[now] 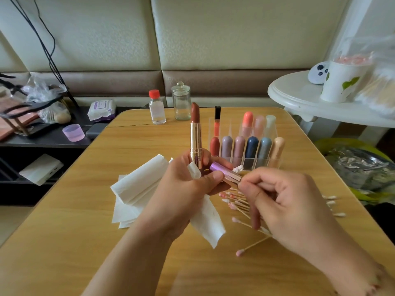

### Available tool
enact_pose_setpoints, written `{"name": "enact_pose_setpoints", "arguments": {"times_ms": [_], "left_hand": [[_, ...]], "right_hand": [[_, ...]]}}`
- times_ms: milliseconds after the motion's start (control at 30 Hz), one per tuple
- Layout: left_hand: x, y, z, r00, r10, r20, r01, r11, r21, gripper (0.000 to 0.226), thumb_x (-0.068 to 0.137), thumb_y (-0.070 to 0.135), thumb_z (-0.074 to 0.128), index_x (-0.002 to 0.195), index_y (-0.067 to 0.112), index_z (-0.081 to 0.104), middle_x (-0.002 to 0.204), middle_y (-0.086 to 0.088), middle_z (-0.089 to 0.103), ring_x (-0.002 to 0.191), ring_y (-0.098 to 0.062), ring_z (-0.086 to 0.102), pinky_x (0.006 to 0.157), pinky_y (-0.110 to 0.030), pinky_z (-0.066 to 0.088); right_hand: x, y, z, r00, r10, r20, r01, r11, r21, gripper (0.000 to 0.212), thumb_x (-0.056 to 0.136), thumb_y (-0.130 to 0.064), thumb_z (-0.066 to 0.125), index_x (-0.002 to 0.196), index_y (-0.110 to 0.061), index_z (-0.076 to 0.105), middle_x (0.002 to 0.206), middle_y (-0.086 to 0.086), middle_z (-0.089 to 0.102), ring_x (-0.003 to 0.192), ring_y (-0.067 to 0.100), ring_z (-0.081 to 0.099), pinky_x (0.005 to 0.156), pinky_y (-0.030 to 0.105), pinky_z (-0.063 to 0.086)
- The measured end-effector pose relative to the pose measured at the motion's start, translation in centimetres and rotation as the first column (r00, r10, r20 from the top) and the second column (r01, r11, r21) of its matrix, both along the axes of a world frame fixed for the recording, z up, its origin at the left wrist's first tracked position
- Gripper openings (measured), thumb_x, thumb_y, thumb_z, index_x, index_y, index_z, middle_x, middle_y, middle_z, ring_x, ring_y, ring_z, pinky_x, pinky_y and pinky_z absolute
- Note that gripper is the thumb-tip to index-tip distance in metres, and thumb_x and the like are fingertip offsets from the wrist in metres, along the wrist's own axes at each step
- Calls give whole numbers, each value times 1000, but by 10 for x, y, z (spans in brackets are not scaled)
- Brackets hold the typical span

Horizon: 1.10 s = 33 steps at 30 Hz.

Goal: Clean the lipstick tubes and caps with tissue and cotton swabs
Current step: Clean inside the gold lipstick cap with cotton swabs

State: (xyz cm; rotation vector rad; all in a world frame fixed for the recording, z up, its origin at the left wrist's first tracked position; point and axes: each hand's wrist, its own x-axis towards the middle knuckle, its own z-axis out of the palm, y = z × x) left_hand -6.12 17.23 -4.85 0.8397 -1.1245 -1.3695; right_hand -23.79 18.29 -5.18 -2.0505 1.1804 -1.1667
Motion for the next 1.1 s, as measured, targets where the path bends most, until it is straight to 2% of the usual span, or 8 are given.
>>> {"name": "enact_pose_setpoints", "arguments": {"times_ms": [167, 333, 500, 567, 633, 767, 933, 1100], "left_hand": [[-1, 0, -2, 999, -18, -34, 18, 1000, -12, 21, 75, -6, 62, 82, 7, 47, 93, -18, 71, 90, -33, 70, 85, -40, 58], [1, -1, 0, 1000, -11, 22, 12, 999, -51, 20, 76, -5, 61, 80, 8, 46, 90, -16, 71, 86, -28, 70, 79, -35, 58], [7, -3, 0, 999, 20, -28, -21, 999, -26, 24, 76, -8, 60, 83, 8, 44, 90, -18, 70, 86, -30, 70, 78, -33, 57], [10, -3, 1, 999, 12, -45, -13, 1000, -6, 24, 80, -10, 60, 83, 8, 44, 89, -18, 69, 83, -29, 69, 76, -31, 57], [12, -3, 2, 999, 46, -28, -45, 999, 7, 25, 82, -11, 61, 82, 9, 45, 87, -17, 67, 82, -28, 69, 74, -30, 57], [11, -2, 5, 997, 70, -22, -70, 997, -9, 26, 80, -10, 62, 80, 9, 45, 83, -15, 68, 80, -24, 70, 72, -30, 58], [10, -1, 7, 993, 107, 51, -106, 994, -18, 24, 89, -16, 53, 85, 7, 45, 80, -13, 69, 79, -22, 70, 72, -28, 57], [7, 0, 8, 994, 101, 45, -100, 995, -27, 26, 89, -17, 52, 84, 7, 43, 77, -12, 69, 77, -23, 70, 72, -29, 58]], "right_hand": [[0, -2, -2, 999, -49, -21, 50, 999, 13, 28, 93, -15, 65, 67, -25, 66, 47, -10, 60, 38, 7, 52, 43, 22, 43], [-3, 0, 1, 995, 15, 103, -21, 998, 57, 24, 95, -16, 62, 71, -20, 68, 45, -1, 59, 38, 11, 54, 48, 16, 47], [-5, 1, 1, 999, 38, 5, -38, 994, 101, 23, 93, -14, 65, 71, -18, 71, 45, -11, 59, 38, 5, 51, 43, 20, 44], [-6, 5, 6, 981, 152, 123, -172, 971, 168, 23, 93, -17, 64, 71, -12, 70, 44, 1, 58, 36, 8, 49, 48, 11, 44], [-10, 3, 7, 967, 137, 214, -174, 971, 164, 24, 92, -23, 61, 71, -16, 69, 44, 12, 54, 35, 20, 48, 47, 20, 44], [-10, 0, 2, 995, 54, 87, -66, 988, 141, 24, 93, -17, 64, 71, -22, 70, 43, -5, 56, 36, 8, 45, 40, 34, 43], [-11, 2, 6, 957, 142, 252, -194, 961, 195, 22, 93, -17, 61, 72, -14, 70, 42, 6, 52, 34, 12, 44, 43, 22, 42], [-9, 1, 3, 992, 124, 38, -129, 974, 187, 23, 94, -12, 64, 73, -17, 71, 44, -15, 55, 38, 2, 48, 45, 19, 37]]}}
